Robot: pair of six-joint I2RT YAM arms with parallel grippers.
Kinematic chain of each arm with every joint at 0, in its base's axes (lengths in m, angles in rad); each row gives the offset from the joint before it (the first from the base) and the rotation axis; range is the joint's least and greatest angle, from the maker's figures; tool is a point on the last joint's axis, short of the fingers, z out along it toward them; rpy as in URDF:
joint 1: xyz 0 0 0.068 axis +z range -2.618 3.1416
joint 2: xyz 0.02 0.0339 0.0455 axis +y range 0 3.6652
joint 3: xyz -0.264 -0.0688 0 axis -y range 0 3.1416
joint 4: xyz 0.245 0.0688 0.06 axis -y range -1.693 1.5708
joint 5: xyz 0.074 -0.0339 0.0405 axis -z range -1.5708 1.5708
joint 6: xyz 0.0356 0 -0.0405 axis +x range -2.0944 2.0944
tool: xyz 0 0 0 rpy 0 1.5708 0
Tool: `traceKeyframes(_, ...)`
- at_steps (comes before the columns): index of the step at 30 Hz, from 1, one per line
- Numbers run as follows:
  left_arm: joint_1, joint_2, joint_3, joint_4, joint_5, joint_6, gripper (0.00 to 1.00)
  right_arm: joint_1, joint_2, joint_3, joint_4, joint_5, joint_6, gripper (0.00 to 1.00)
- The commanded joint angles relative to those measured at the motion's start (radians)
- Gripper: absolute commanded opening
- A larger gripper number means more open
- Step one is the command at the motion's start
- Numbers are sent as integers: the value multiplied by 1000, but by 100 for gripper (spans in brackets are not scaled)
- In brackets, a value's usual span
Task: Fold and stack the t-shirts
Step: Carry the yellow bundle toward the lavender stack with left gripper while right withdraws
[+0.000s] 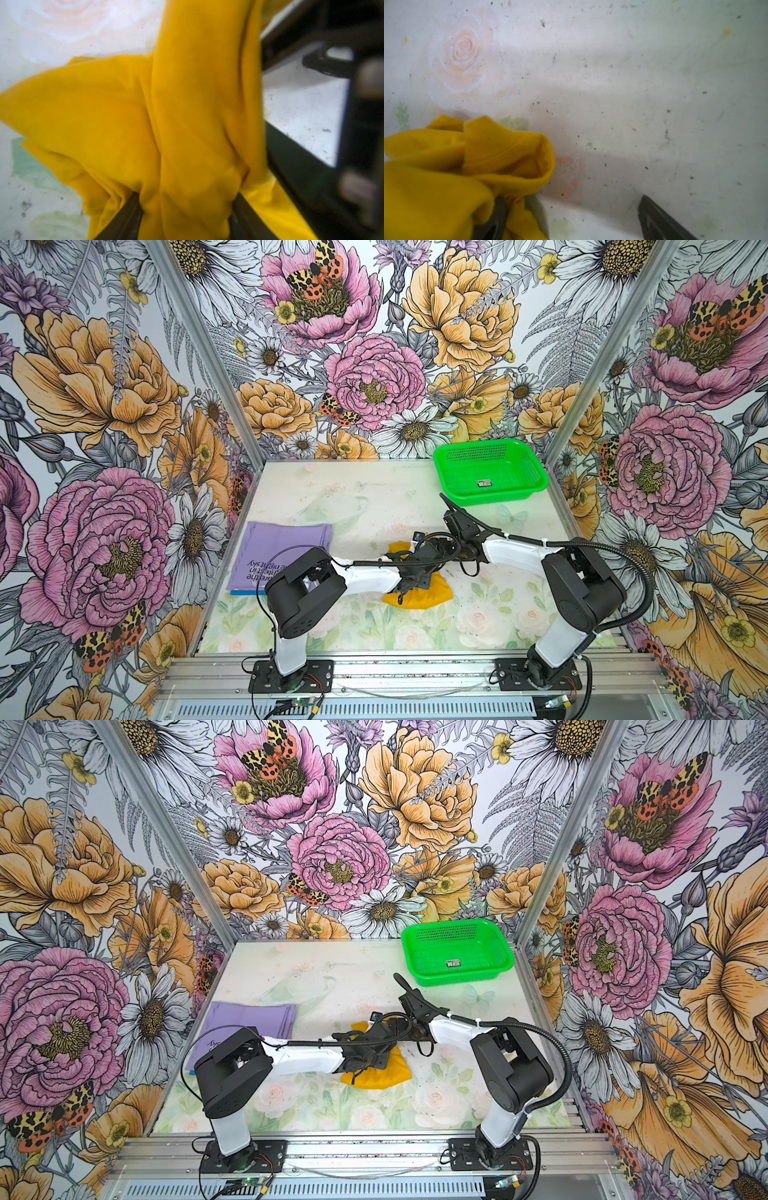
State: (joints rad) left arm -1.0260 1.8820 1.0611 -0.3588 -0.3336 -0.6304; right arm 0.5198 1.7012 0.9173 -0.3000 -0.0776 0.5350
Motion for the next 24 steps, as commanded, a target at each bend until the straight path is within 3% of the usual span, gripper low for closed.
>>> traceKeyframes(1,-29,222,-86,-196,171,-68,46,-26,5,-63,-137,-82,42,100)
traceKeyframes(5,-37,219,-93,-204,151,-78,31,-157,-91,-89,-141,-75,27,99)
traceKeyframes(9,-38,115,-104,-254,33,-40,19,-298,-191,-91,-163,-105,-13,100)
traceKeyframes(15,3,-34,-58,-396,-160,130,12,-384,-271,-62,-230,-130,-89,100)
traceKeyframes(24,219,-306,-5,-481,-178,293,10,-408,-365,-85,-249,-187,-131,100)
